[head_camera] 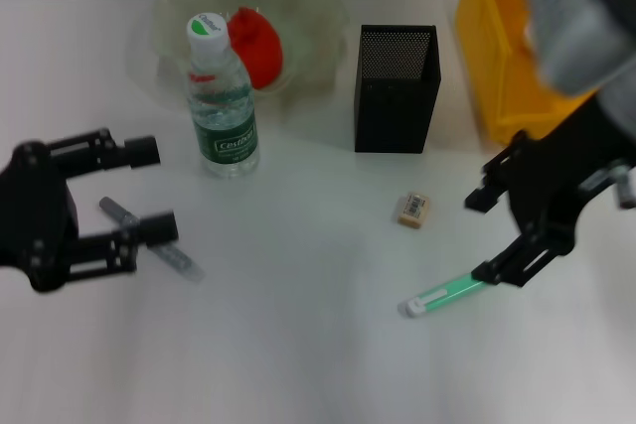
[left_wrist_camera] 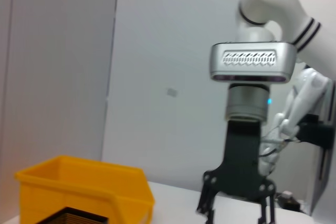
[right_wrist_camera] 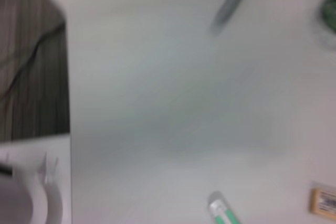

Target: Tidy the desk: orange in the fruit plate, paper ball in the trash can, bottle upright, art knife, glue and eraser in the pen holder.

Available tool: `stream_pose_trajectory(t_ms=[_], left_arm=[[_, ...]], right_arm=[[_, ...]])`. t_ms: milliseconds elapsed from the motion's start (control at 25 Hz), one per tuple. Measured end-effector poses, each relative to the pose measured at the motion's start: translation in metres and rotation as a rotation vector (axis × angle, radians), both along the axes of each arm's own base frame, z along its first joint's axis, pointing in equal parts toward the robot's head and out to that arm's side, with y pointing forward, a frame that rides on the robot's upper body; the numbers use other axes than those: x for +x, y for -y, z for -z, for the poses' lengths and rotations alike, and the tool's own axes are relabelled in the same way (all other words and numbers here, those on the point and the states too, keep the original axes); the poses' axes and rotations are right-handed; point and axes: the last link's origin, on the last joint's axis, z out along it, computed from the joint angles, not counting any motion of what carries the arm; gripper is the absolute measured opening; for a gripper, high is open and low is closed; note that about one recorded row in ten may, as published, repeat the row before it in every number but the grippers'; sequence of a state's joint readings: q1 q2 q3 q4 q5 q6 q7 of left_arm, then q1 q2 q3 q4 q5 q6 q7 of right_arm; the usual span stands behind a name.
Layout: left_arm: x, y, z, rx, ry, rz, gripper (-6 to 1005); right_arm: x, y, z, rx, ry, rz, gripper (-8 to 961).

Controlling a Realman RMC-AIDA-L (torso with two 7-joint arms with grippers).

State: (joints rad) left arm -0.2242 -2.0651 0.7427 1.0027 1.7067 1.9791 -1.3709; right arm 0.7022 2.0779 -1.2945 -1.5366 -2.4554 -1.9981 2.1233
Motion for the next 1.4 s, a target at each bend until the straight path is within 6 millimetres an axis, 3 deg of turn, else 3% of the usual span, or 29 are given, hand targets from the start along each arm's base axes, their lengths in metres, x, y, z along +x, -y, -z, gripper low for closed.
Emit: stream_pose_trajectory(t_ms=[120, 280, 320, 520, 920, 1400], left_arm=[[-0.006, 0.007, 0.009, -0.024, -0.012, 0.008, 633], [-0.009, 0.011, 0.016, -0.036, -0.015, 0.021, 770], [-0.01, 0.012, 0.02, -0.038, -0.013, 0.025, 791], [-0.012, 0.013, 0.022, -0.03, -0.01, 0.027, 833], [-0.012, 0.011, 0.024, -0.033, -0.008, 0.012, 831], [-0.015, 0.009, 0.027, -0.034, 0.0, -0.014, 829]], right_arm=[[-0.007, 0.002, 0.034, -0.064, 0.098, -0.073, 759], [-0.005, 0.004, 0.057, -0.067, 0.17, -0.121, 759], [-0.003, 0.007, 0.069, -0.075, 0.203, -0.137, 759], [0.005, 0.011, 0.092, -0.111, 0.263, -0.153, 759], [0.016, 0.007, 0.114, -0.094, 0.284, -0.18, 760], [0.024, 0.003, 0.118, -0.092, 0.298, -0.17, 758]])
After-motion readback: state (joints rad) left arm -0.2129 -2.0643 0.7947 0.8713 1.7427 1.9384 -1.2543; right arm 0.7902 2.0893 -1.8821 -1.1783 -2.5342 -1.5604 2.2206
